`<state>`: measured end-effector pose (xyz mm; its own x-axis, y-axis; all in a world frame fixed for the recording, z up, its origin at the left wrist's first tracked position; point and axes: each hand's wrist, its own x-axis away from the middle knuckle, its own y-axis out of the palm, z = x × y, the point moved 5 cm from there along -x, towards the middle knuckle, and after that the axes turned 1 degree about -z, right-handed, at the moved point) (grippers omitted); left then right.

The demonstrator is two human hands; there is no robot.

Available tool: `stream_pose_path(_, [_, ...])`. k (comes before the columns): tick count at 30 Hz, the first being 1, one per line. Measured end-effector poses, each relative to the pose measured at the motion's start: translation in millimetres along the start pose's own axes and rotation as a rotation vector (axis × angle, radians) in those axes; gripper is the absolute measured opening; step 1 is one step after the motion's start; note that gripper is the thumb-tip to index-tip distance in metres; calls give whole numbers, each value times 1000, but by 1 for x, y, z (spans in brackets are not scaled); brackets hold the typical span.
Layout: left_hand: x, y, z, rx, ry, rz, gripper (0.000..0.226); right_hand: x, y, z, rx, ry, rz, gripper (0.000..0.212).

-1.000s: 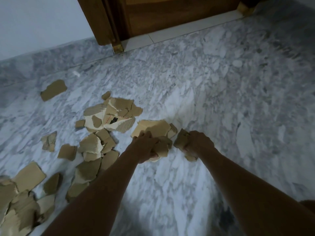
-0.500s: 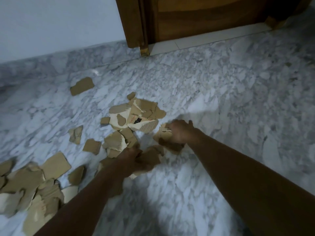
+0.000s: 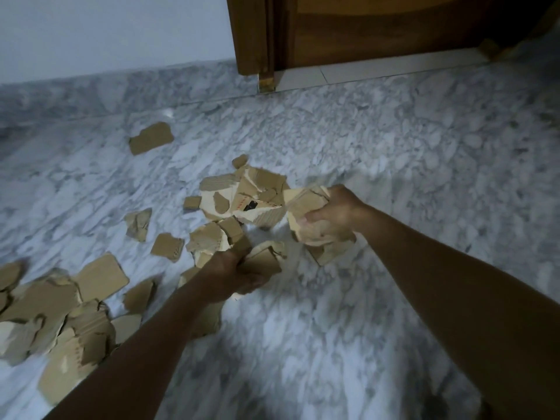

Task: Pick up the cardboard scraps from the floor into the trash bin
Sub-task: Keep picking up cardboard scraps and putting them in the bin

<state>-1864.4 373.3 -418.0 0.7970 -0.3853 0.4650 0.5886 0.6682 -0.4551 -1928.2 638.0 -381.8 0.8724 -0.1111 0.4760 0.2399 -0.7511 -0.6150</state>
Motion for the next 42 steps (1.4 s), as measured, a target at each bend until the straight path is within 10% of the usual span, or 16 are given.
stream_pose_path(11, [11,3,-15,-182,10,-138,49,15,48,51,713,32,-352,87])
stream_pose_path(30, [-39,-127,103,-525,-51,97,47,42,-8,-4,478,-17,-193,33])
stream_pose_path(42, [-164,-192,66,-551,-85,-21,53,-40,-1,-56,549,88,-343,65])
